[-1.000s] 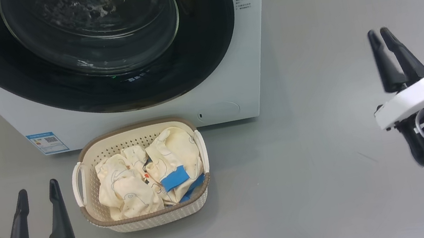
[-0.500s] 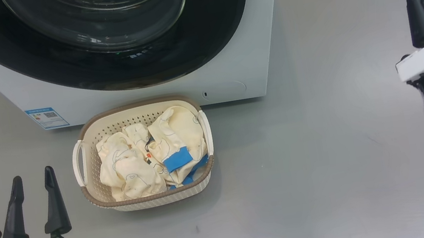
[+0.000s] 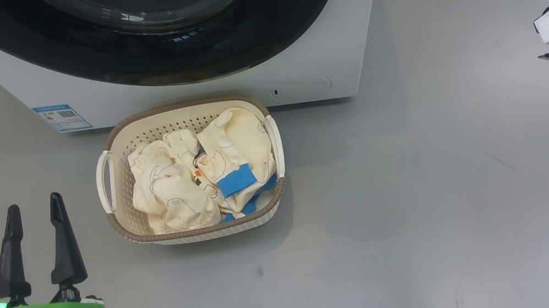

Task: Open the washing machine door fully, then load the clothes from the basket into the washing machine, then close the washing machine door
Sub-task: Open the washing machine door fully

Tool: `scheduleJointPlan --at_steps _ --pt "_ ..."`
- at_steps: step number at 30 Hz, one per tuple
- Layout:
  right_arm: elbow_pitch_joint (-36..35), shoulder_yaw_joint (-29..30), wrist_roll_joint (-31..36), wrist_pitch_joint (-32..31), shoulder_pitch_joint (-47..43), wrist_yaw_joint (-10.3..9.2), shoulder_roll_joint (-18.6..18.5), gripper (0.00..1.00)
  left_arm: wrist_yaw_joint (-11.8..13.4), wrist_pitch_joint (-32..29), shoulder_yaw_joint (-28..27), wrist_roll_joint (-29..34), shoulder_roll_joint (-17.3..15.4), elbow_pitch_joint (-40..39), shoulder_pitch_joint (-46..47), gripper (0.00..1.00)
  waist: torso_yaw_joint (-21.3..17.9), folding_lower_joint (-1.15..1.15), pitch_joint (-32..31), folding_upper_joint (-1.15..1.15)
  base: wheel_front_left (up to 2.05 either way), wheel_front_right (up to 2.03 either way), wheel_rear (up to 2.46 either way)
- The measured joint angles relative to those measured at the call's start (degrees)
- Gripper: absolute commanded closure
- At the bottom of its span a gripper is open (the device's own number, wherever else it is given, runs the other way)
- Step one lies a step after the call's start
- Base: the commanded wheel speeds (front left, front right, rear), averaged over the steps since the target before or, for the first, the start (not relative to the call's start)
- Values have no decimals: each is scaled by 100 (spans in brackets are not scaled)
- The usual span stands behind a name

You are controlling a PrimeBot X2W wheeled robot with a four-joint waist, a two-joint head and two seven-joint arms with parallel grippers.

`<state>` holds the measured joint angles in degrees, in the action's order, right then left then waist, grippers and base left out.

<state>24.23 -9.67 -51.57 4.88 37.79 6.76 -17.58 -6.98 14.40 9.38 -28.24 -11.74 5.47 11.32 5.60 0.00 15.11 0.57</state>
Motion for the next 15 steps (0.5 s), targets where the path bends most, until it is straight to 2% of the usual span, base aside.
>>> scheduleJointPlan --at_steps 8,15 --pt "124 213 -1094 -605 481 0 248 100 0 0 0 0 0 -113 122 0 129 0 276 0 0 0 0" --pt "404 414 -1796 -1273 872 0 182 100 0 0 49 0 14 -156 219 0 288 0 505 0 0 0 0"
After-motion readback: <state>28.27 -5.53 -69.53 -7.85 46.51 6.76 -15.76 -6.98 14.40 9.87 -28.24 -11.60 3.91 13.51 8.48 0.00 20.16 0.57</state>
